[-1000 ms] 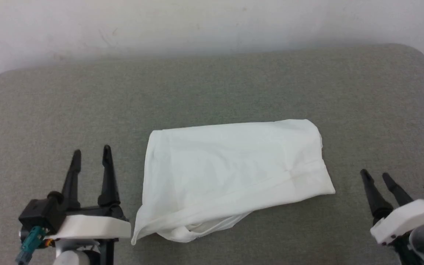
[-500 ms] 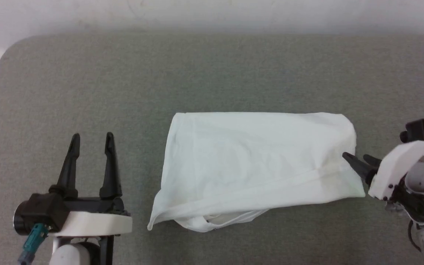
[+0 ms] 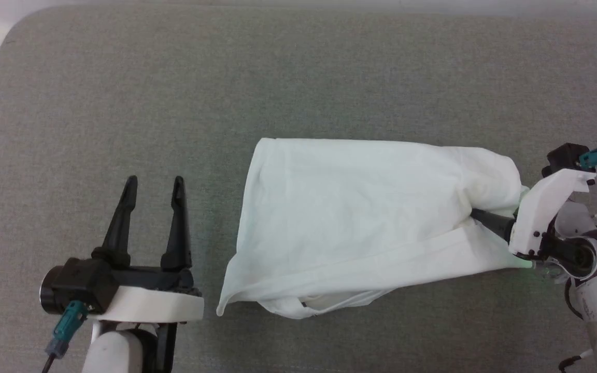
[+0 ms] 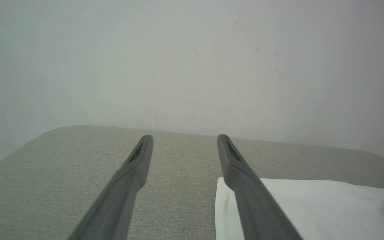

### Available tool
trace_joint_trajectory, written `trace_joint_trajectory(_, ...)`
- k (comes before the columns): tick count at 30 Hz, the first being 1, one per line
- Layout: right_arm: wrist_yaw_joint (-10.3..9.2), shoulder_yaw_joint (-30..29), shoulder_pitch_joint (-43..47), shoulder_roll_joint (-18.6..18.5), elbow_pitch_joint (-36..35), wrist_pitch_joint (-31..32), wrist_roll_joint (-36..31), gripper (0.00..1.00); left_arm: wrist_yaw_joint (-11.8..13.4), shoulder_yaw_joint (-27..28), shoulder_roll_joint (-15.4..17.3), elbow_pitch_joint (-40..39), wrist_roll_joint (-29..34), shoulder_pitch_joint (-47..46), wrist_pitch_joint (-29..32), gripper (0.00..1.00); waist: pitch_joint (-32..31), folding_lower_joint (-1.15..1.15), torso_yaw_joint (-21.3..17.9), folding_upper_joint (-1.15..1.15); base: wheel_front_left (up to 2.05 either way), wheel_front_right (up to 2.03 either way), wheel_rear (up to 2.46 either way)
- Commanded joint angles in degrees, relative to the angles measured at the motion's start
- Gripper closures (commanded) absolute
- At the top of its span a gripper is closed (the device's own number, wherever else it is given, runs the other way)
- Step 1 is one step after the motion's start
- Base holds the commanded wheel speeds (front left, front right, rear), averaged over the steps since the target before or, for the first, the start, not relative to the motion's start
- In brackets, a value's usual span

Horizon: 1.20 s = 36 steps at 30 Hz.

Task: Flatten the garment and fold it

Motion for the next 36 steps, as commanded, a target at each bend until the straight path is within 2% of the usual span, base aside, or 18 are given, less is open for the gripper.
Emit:
trace_joint_trajectory(1,-0.06,2.5,3.1,3.1,3.6,1.9,0.6,1.0,-0.3,-0.2,-0.3,0.2,0.5,-0.8,-0.3,0.0,-0.1,0.01,-0.1,0.0,0.0,0.0,0.0)
trace_joint_trajectory(7,-0.06,5.4,2.2,2.3,2.2,-0.8,2.6,1.0,-0.3,0.1,-0.3,1.2,0.9,-0.6,-0.3,0.0,-2.3,0.01,-1.0,0.0,0.0,0.0,0.0)
trace_joint_trajectory(12,-0.06,8.0,2.8,-0.8,-2.9,-8.4,2.8,1.0,0.1,0.4,-0.3,2.1,1.1,1.0,-0.3,0.0,-5.6,0.01,-2.2,0.0,0.0,0.0,0.0)
trace_joint_trajectory(15,-0.06,8.3,4.5,-2.9,-5.3,-10.7,3.3,1.0,0.5,0.6,-0.3,2.5,1.1,2.2,-0.3,0.0,-7.5,0.01,-3.3,0.0,0.0,0.0,0.0)
trace_joint_trajectory(21,-0.06,5.0,8.8,-7.2,-7.9,-12.0,4.5,1.0,0.7,0.7,-0.3,3.1,0.9,4.6,-0.3,0.0,-9.8,0.01,-5.8,0.0,0.0,0.0,0.0)
trace_joint_trajectory(27,-0.06,-2.4,12.9,-10.4,-7.2,-11.5,2.9,1.0,0.9,-0.1,-0.3,3.4,0.7,5.5,-0.3,0.0,-10.7,0.01,-6.9,0.0,0.0,0.0,0.0)
trace_joint_trajectory(31,-0.06,-5.8,13.8,-10.3,-8.4,-11.0,1.4,1.0,0.8,-0.3,-0.3,3.6,0.6,5.7,-0.3,0.0,-11.0,0.01,-7.4,0.0,0.0,0.0,0.0)
trace_joint_trajectory(36,-0.06,-4.1,13.2,-6.2,-13.3,-8.0,0.9,1.0,0.6,-0.5,-0.3,4.4,0.5,6.1,-0.3,0.0,-11.8,0.01,-7.5,0.0,0.0,0.0,0.0)
